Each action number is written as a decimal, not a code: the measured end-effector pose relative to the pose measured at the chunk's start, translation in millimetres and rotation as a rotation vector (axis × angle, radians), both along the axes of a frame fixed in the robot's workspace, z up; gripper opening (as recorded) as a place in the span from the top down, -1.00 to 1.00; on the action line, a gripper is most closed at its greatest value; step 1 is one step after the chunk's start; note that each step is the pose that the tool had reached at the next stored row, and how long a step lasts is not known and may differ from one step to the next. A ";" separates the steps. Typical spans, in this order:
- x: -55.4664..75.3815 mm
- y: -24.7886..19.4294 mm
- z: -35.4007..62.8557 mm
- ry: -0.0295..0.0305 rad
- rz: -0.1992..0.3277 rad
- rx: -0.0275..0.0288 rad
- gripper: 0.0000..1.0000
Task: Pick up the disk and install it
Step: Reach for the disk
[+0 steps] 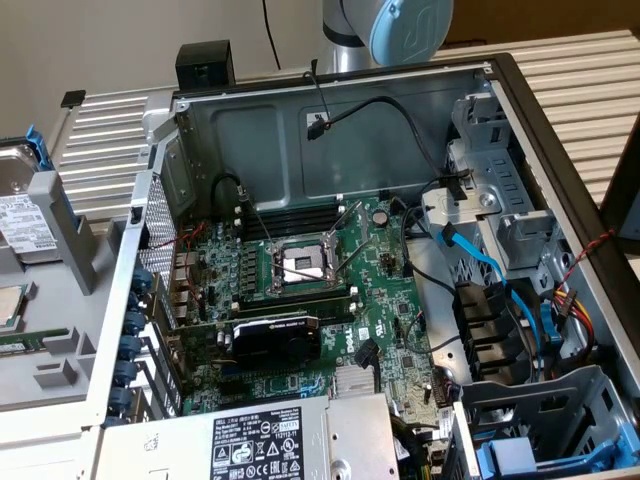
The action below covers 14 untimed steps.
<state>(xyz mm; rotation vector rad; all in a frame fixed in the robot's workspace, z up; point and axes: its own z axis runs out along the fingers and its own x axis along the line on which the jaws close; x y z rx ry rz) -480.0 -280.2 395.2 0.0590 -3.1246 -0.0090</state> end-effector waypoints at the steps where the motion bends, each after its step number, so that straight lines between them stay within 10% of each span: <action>1: -2.1 0.0 0.0 0.0005 0.003 0.0001 0.79; 14: -12.8 5.0 -0.1 0.0020 0.036 0.0000 0.79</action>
